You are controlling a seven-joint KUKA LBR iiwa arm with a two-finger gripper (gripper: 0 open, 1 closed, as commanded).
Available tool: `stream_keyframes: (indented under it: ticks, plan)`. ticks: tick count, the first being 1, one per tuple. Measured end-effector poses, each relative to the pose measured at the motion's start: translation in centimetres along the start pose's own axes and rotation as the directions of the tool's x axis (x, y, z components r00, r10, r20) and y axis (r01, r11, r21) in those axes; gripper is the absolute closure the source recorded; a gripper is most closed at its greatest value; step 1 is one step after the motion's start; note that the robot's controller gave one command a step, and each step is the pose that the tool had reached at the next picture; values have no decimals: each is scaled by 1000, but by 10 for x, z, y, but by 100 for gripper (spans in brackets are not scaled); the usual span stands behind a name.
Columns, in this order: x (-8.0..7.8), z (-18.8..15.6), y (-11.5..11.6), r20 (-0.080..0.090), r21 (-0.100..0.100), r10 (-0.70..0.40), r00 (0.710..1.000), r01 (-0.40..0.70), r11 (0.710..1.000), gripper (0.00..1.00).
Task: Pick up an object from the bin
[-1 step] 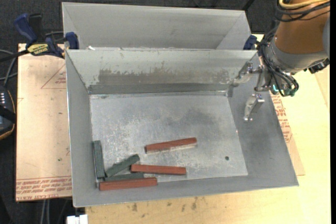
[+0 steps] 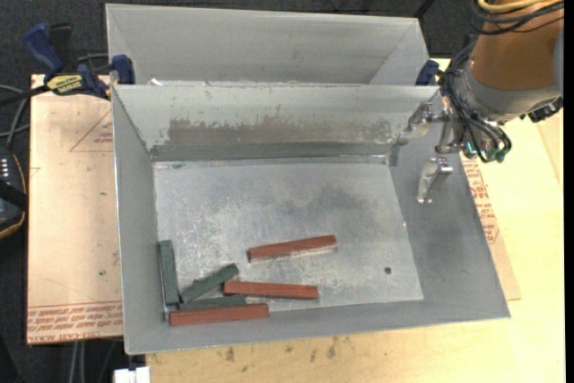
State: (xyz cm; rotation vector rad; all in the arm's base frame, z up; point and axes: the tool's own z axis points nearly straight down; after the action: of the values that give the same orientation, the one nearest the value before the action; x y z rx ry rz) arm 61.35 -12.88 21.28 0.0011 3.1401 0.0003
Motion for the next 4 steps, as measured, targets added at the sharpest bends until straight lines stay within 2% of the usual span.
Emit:
stream_keyframes:
  ticks: [1,2,3,4]
  plan:
    - [1,49,29,6,2,-55,998,55,998,0]
    - [31,87,46,-2,-2,-11,1000,11,1000,0]
    - [6,134,109,20,7,-311,950,311,950,100]
    - [10,138,109,6,3,-312,950,312,950,0]
